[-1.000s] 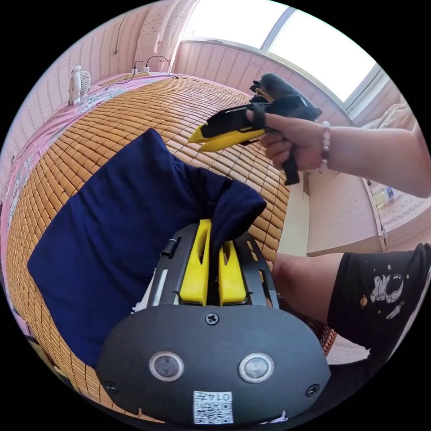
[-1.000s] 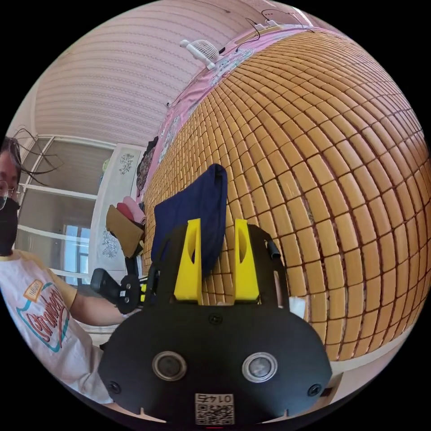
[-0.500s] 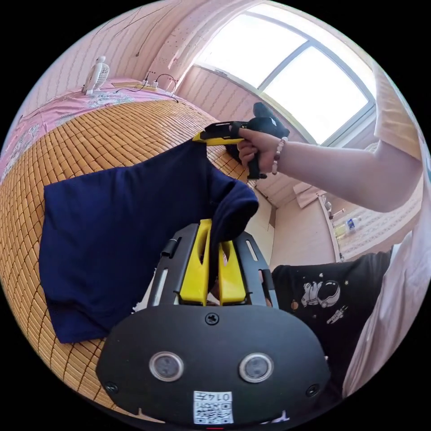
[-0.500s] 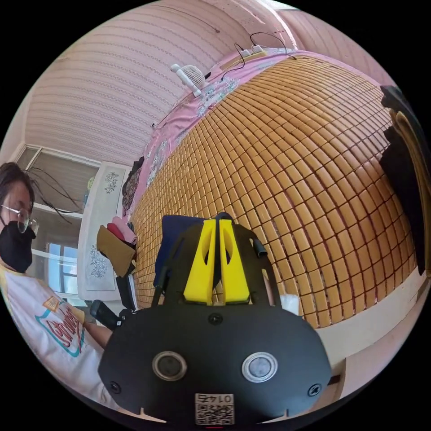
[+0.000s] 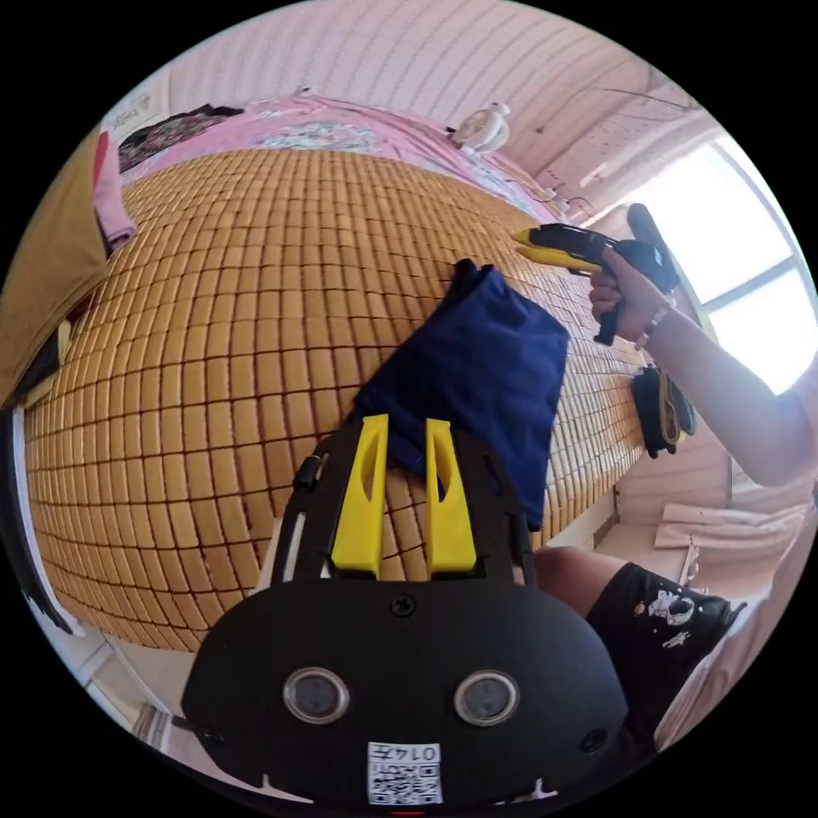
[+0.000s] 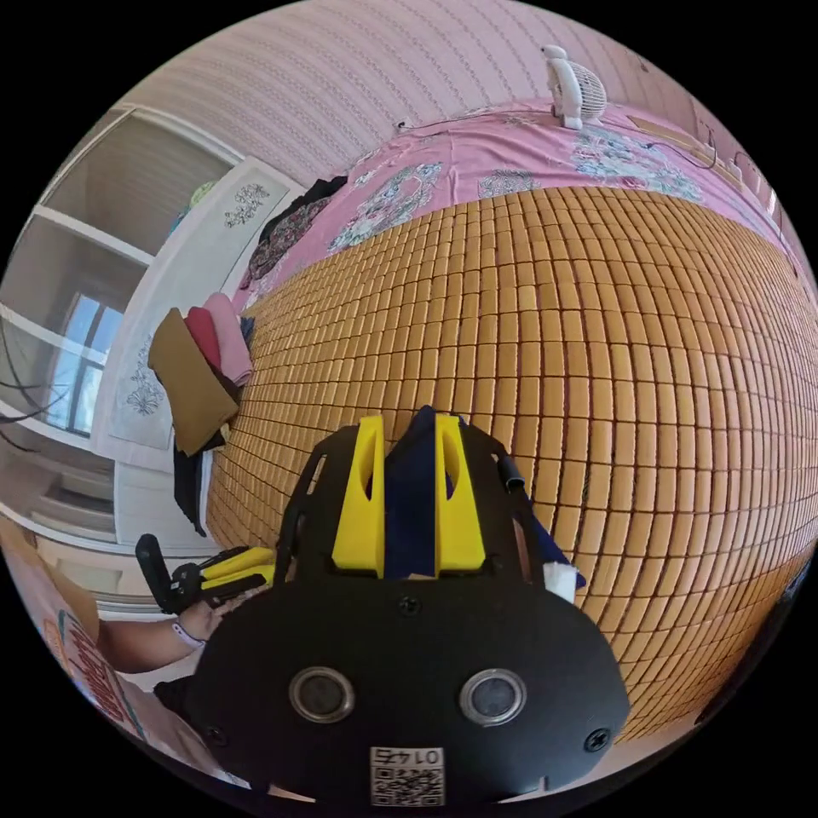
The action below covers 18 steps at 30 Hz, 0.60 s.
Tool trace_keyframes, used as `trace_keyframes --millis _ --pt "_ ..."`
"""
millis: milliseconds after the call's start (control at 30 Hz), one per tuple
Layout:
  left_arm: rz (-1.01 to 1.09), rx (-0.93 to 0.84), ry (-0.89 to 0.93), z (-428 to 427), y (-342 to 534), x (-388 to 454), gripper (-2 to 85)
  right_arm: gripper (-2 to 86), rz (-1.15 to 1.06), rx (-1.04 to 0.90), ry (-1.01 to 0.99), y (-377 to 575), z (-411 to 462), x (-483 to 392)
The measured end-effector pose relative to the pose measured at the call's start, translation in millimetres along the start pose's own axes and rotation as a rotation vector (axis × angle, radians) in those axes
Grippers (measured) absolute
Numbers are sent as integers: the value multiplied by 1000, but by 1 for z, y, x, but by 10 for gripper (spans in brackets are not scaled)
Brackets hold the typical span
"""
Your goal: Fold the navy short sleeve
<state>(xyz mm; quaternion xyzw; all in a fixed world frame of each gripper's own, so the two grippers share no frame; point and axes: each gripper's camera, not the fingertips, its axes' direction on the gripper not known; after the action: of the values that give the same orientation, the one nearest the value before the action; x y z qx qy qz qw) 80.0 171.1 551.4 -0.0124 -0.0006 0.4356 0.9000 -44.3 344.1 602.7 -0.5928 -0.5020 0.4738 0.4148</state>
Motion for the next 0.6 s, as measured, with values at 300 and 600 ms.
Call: trace_keyframes --millis 300,600 --pt "-161 46 43 -4 2 -22 127 117 -244 -148 198 -5 48 -33" --pt "-104 -60 -63 16 -21 12 60 47 -397 -140 308 13 67 -72"
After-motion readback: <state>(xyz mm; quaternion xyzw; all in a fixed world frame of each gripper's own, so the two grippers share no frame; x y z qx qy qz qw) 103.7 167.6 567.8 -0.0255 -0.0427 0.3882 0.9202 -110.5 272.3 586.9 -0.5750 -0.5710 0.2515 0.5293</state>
